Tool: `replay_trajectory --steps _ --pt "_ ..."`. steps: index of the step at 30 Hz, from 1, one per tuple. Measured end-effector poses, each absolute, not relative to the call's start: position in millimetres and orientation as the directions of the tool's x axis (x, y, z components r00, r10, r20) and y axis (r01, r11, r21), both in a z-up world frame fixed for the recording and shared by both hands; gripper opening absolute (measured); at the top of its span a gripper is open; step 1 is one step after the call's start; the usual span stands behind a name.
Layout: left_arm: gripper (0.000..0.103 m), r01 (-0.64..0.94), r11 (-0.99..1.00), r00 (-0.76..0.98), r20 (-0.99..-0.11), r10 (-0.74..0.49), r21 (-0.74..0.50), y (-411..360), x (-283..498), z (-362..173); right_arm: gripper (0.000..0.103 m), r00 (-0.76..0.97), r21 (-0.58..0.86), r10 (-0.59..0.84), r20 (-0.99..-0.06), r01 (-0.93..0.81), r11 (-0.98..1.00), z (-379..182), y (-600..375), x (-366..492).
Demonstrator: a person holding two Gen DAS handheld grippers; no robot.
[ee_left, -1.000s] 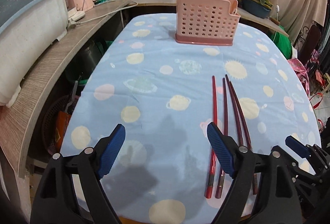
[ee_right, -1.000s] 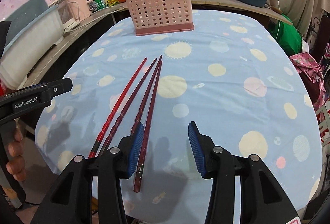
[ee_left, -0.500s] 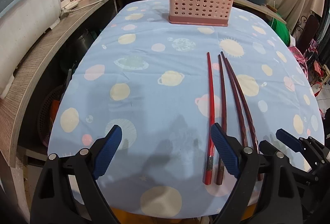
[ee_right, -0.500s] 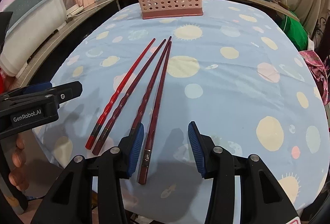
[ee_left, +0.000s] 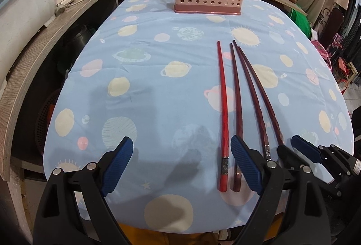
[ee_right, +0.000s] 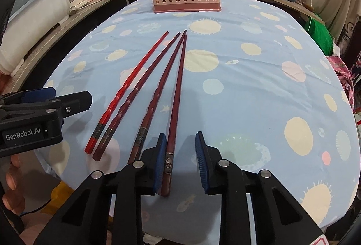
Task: Organize utensils
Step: 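Grasp a dark-red chopstick with the right tool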
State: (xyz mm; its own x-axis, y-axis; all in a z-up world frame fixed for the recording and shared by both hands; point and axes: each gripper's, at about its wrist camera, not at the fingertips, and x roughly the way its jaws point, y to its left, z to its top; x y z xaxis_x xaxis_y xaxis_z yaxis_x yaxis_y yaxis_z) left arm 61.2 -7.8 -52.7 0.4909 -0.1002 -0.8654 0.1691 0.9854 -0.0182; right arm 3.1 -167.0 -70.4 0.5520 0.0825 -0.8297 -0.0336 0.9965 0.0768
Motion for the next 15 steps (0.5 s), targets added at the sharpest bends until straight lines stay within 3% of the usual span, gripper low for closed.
replay_trajectory --steps 3,15 --pt "0.084 0.187 0.982 0.483 -0.869 -0.106 -0.015 -13.0 61.2 -55.4 0.007 0.552 0.108 0.095 -0.829 -0.008 0.994 -71.5 -176.1 5.0" --pt "0.083 0.211 0.977 0.433 -0.891 -0.134 -0.044 -20.7 61.1 -70.5 0.007 0.554 0.143 0.118 -0.824 0.001 0.99 -72.2 -183.0 7.7"
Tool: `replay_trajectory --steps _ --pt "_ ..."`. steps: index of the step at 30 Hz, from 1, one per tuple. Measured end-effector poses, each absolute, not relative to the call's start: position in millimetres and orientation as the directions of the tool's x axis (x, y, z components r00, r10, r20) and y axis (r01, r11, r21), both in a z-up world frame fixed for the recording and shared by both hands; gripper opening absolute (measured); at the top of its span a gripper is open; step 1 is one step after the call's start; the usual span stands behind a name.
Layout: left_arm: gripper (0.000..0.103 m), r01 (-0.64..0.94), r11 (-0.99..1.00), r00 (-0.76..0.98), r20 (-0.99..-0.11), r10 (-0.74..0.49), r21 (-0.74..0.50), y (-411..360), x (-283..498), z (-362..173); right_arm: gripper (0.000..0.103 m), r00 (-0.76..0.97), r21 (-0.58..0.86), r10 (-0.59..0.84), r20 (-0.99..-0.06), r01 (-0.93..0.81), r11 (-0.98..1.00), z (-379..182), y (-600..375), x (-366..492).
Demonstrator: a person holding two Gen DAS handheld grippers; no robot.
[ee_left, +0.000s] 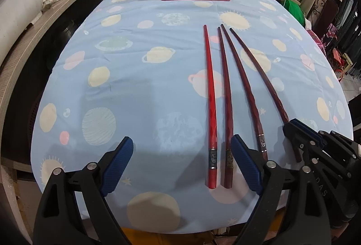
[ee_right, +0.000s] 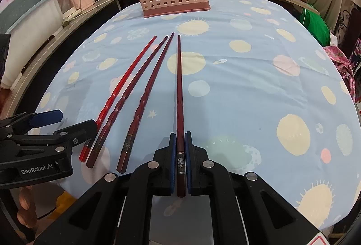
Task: Organize utensils
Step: 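Grasp a dark-red chopstick with the right tool, then close the left tool on the bright red chopstick while the right tool holds its chopstick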
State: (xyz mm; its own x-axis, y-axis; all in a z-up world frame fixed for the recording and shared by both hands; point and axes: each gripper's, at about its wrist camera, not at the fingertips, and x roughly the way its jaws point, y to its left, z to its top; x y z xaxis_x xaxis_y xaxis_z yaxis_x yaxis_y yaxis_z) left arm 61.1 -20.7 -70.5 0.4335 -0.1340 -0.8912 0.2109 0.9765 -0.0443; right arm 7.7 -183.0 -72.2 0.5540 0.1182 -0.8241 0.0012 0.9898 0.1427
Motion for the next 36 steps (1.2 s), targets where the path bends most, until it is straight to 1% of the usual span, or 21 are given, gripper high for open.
replay_trajectory --steps 4,6,10,13,16,17,18,19,20,21,22,23,24,33,36 --pt "0.08 0.203 0.977 0.412 -0.9 -0.139 -0.058 -18.1 63.7 -75.2 0.007 0.556 0.151 0.122 -0.823 0.007 0.989 -72.2 -184.1 8.4" --pt "0.074 0.201 0.977 0.4 -0.905 -0.144 -0.066 -16.6 64.8 -78.1 0.007 0.556 0.153 0.123 -0.822 0.008 0.988 -72.2 -183.9 8.4" --pt "0.074 0.205 0.977 0.397 -0.906 -0.143 -0.064 -17.2 62.8 -80.1 0.007 0.555 0.153 0.123 -0.823 0.007 0.988 -72.2 -183.9 8.6" --pt "0.071 0.209 0.977 0.403 -0.905 -0.135 -0.053 -18.2 60.3 -80.1 0.007 0.554 0.149 0.122 -0.823 0.003 0.989 -72.2 -183.9 8.6" --pt "0.062 0.213 0.976 0.412 -0.902 -0.128 -0.041 -19.5 57.5 -78.9 0.007 0.551 0.152 0.127 -0.825 -0.001 0.988 -72.3 -185.3 9.1" --pt "0.058 0.215 0.976 0.415 -0.901 -0.125 -0.037 -20.1 56.5 -78.6 0.007 0.55 0.153 0.128 -0.825 -0.001 0.988 -72.3 -185.6 9.2" --pt "0.052 0.218 0.975 0.418 -0.9 -0.125 -0.035 -20.9 55.6 -78.1 0.007 0.548 0.153 0.129 -0.826 -0.002 0.988 -72.2 -185.5 9.4" --pt "0.048 0.221 0.975 0.421 -0.899 -0.125 -0.032 -21.4 54.5 -77.5 0.007 0.546 0.151 0.128 -0.828 -0.003 0.989 -72.1 -185.4 9.8" --pt "0.041 0.227 0.973 0.423 -0.897 -0.128 -0.032 -22.6 53.1 -76.6 0.007 0.544 0.149 0.127 -0.829 -0.005 0.989 -72.0 -185.1 10.2" --pt "0.031 0.235 0.972 0.426 -0.895 -0.132 -0.031 -23.7 51.6 -75.9 0.007 0.542 0.147 0.127 -0.83 -0.006 0.989 -71.9 -184.8 10.5" --pt "0.025 0.242 0.97 0.428 -0.894 -0.135 -0.031 -24.8 50.3 -75.2 0.007 0.541 0.146 0.126 -0.831 -0.007 0.989 -71.9 -184.4 10.5" --pt "0.015 0.248 0.968 0.428 -0.893 -0.138 -0.031 -25.7 49.6 -75.1 0.007 0.54 0.143 0.124 -0.832 -0.007 0.99 -71.8 -184.0 10.8" --pt "0.009 0.254 0.967 0.427 -0.893 -0.141 -0.031 -26.6 49.3 -75.0 0.007 0.539 0.138 0.121 -0.834 -0.008 0.99 -71.6 -183.1 11.2" --pt "0.007 0.286 0.956 0.417 -0.891 -0.179 -0.058 -31.4 49.5 -75.0 0.007 0.546 0.1 0.088 -0.833 -0.007 0.995 -71.7 -177.7 12.4" --pt "0.007 0.292 0.954 0.41 -0.893 -0.187 -0.066 -31.8 51.4 -74.8 0.006 0.544 0.11 0.091 -0.834 0.001 0.994 -71.5 -177.8 12.1"
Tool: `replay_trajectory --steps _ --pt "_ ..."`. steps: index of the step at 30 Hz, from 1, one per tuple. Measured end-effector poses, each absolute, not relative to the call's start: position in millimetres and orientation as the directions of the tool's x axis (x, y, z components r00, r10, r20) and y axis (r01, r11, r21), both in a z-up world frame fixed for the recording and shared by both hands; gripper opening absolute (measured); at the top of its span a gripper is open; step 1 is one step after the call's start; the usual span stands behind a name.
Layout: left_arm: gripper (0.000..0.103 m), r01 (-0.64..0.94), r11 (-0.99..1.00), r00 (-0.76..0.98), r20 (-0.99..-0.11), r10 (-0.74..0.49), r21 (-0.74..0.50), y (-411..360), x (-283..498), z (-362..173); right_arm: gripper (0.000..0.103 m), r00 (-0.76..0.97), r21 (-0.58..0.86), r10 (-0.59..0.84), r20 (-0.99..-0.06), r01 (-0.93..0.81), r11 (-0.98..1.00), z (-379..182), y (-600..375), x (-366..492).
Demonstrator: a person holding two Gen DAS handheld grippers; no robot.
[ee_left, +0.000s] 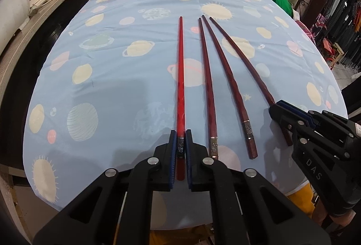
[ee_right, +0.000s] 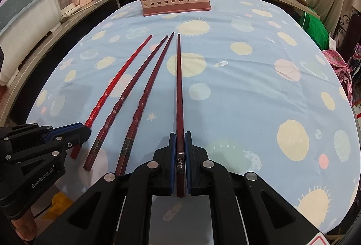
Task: Organize utensils
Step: 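Close the left tool on the bright red chopstick while the right tool holds its chopstick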
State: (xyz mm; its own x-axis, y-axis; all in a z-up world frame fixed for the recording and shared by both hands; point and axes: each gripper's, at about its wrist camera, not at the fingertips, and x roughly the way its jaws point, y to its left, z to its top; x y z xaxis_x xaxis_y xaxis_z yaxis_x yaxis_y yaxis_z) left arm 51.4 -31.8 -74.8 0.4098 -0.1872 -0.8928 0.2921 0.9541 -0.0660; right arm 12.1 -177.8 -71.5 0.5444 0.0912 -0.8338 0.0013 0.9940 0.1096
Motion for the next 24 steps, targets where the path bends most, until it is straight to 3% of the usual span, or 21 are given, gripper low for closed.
replay_trajectory --steps 24 --pt "0.007 0.268 0.953 0.37 -0.898 -0.236 -0.14 -27.8 64.6 -69.5 0.007 0.543 0.164 0.133 -0.829 0.009 0.986 -68.8 -190.0 12.8"
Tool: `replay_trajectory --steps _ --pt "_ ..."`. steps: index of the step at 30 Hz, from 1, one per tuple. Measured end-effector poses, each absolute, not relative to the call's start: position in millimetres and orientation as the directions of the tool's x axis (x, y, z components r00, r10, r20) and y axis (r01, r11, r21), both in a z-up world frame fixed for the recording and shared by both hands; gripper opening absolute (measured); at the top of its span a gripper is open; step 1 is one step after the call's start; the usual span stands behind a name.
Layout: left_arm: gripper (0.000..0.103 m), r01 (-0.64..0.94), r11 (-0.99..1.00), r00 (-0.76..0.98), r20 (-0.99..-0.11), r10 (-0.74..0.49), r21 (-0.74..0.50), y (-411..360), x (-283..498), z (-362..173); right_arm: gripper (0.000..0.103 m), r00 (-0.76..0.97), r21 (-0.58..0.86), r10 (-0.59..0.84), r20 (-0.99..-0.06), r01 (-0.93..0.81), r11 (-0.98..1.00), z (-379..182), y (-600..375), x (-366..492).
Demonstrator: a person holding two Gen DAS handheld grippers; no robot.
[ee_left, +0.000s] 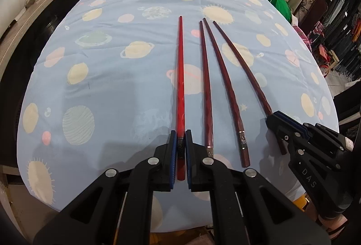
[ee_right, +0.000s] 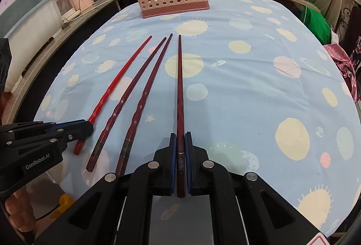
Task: Organize utensils
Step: 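Close the left tool on the bright red chopstick while the right tool holds its chopstick, then lift both held chopsticks up over the pink basket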
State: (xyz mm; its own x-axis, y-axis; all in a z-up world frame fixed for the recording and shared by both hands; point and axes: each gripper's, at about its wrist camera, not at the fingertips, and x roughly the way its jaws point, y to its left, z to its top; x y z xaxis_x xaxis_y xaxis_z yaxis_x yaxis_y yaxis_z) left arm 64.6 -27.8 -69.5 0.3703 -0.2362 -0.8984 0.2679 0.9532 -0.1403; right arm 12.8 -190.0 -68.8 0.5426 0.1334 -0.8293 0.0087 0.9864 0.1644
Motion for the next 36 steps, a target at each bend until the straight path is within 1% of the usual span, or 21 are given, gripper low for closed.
replay_trajectory --steps 7,13,17,25,36 --pt "0.007 0.249 0.957 0.402 -0.883 -0.243 -0.15 -21.2 61.3 -51.5 0.007 0.57 0.189 0.148 -0.808 0.013 0.982 -53.9 -198.5 12.0" --pt "0.007 0.219 0.959 0.428 -0.865 -0.262 -0.182 -13.9 62.6 -34.1 0.007 0.595 0.193 0.161 -0.787 -0.009 0.981 -38.7 -201.9 13.2" --pt "0.007 0.202 0.963 0.456 -0.853 -0.253 -0.178 -12.9 63.0 -24.0 0.007 0.606 0.195 0.17 -0.777 -0.024 0.98 -32.2 -207.5 13.9" --pt "0.007 0.198 0.966 0.466 -0.851 -0.243 -0.167 -17.3 65.8 -14.4 0.007 0.615 0.225 0.182 -0.768 -0.007 0.974 -31.0 -217.1 14.0" --pt "0.007 0.184 0.967 0.475 -0.845 -0.246 -0.178 -11.5 74.1 -8.1 0.007 0.624 0.223 0.183 -0.76 -0.014 0.975 -22.8 -214.9 11.5"
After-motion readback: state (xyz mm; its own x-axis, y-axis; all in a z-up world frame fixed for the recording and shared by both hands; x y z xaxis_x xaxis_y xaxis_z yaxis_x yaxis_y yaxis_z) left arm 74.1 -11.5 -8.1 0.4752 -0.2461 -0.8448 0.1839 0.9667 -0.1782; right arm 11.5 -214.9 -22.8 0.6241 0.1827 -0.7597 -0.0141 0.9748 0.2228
